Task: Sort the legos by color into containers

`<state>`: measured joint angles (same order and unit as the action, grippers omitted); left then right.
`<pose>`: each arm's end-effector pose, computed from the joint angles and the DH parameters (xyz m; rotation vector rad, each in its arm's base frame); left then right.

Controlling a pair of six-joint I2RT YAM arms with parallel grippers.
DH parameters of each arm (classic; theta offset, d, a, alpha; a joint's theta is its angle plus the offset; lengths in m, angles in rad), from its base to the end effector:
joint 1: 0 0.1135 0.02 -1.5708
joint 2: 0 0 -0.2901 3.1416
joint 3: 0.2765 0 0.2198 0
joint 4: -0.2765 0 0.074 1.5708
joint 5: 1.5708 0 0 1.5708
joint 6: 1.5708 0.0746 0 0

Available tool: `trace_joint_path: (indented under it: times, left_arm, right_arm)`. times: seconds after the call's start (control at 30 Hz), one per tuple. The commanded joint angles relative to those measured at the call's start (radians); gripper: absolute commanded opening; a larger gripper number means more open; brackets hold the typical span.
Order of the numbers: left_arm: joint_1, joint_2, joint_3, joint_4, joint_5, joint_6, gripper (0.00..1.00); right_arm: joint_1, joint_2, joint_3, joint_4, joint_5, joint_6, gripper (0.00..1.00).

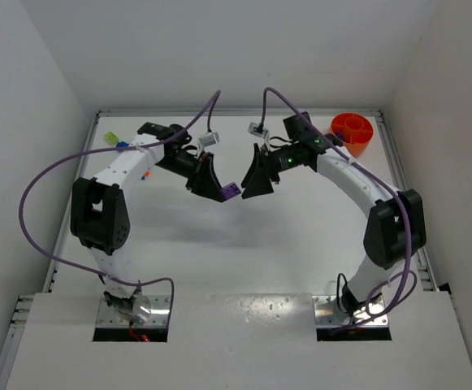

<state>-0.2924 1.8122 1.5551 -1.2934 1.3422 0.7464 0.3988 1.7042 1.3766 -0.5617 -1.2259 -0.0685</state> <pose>0.2768 -0.1592 0.3086 1.1339 1.9466 -1.7377 0.2866 0.1970 0.3127 -1.0326 1.9930 1.6378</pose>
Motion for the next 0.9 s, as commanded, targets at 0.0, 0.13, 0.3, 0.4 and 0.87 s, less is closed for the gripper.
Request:
trace_joint_path:
  times: [0.0, 0.13, 0.3, 0.4, 0.87]
  left_arm:
    - [-0.025, -0.019, 0.011, -0.004, 0.046, 0.018, 0.0]
    - [-0.034, 0.002, 0.011, -0.004, 0.046, 0.018, 0.0]
    - [-0.034, 0.012, 0.011, -0.004, 0.046, 0.027, 0.0]
    - [-0.034, 0.012, 0.011, -0.004, 0.046, 0.027, 0.0]
    - [-0.013, 0.001, -0.032, 0.035, 0.046, 0.01, 0.27]
  right_arm:
    - [0.023, 0.005, 0.081, -0.009, -0.006, -0.054, 0.77]
    - [0.051, 0.025, 0.104, -0.027, 0.003, -0.054, 0.76]
    - [0.074, 0.034, 0.114, -0.038, 0.026, -0.063, 0.65]
    - [0.084, 0.034, 0.114, -0.047, 0.049, -0.073, 0.56]
    - [0.104, 0.009, 0.102, -0.047, 0.137, -0.082, 0.04]
